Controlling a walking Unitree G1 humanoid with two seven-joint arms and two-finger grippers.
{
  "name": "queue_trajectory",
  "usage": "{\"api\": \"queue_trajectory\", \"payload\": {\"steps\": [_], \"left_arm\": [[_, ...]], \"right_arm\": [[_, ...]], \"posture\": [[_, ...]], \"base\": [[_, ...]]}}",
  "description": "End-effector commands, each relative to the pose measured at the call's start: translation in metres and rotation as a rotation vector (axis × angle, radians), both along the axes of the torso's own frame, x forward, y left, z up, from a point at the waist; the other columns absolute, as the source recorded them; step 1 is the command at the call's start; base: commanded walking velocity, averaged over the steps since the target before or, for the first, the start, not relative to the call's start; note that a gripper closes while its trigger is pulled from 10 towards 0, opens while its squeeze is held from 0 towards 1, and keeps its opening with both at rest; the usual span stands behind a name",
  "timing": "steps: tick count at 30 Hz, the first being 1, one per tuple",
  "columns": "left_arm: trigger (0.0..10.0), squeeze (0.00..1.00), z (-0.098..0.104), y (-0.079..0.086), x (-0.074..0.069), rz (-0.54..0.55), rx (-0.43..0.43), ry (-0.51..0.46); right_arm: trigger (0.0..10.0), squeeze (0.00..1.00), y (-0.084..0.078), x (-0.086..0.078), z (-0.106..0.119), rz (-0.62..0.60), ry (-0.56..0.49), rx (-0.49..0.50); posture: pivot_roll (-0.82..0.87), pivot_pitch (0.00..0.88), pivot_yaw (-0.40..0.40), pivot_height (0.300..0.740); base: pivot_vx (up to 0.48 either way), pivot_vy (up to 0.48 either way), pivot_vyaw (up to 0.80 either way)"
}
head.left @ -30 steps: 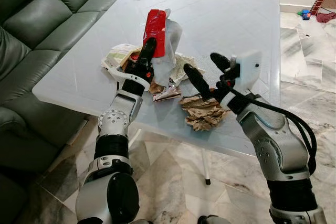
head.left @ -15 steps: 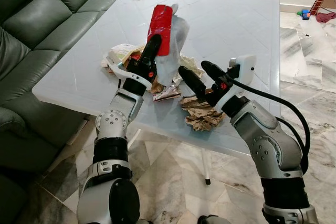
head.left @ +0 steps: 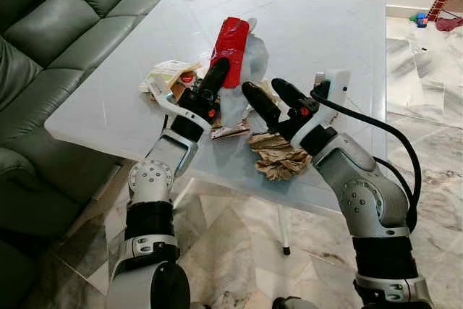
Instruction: Picking trash to rubbish bin
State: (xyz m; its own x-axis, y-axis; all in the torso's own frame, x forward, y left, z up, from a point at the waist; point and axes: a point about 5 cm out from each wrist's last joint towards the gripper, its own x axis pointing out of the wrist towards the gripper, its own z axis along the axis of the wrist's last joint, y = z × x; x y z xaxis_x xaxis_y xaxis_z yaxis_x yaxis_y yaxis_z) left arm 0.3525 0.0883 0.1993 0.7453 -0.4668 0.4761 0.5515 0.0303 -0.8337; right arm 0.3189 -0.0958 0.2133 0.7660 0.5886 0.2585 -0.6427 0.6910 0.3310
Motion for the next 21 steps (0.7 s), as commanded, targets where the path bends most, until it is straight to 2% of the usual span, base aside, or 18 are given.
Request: {"api": "queue_trajectory", "payload": {"steps": [1, 10, 17, 21], "left_arm": [[10.0, 0.0, -0.005, -0.028, -0.01, -0.062, -0.093, 0.033], [10.0, 0.0, -0.001, -0.026, -0.011, -0.071, -0.079, 0.015], [10.0, 0.0, 0.0, -0.033, -0.016, -0.095, -0.073, 0.002], [10.0, 0.0, 0.001, -0.032, -0.015, -0.093, -0.074, 0.0]], "right_arm": [[10.0, 0.0, -0.002, 0.002, 0.004, 0.001, 0.009, 0.034], [10.0, 0.0, -0.014, 0.006, 0.007, 0.004, 0.075, 0.191], [10.0, 0.0, -0.016, 0.007, 0.009, 0.014, 0.082, 0.222], [10.0, 0.0, -0.025, 0.011, 0.012, -0.004, 0.085, 0.237]], "posture": [[-0.1, 0.107, 0.081, 0.74], [-0.1, 0.105, 0.084, 0.74], [-0.1, 0.103, 0.081, 0.74], [-0.11, 0.105, 0.084, 0.74]], "base": [[0.0, 0.0, 0.0], [0.0, 0.0, 0.0], [0.0, 0.0, 0.0], [0.0, 0.0, 0.0]]}}
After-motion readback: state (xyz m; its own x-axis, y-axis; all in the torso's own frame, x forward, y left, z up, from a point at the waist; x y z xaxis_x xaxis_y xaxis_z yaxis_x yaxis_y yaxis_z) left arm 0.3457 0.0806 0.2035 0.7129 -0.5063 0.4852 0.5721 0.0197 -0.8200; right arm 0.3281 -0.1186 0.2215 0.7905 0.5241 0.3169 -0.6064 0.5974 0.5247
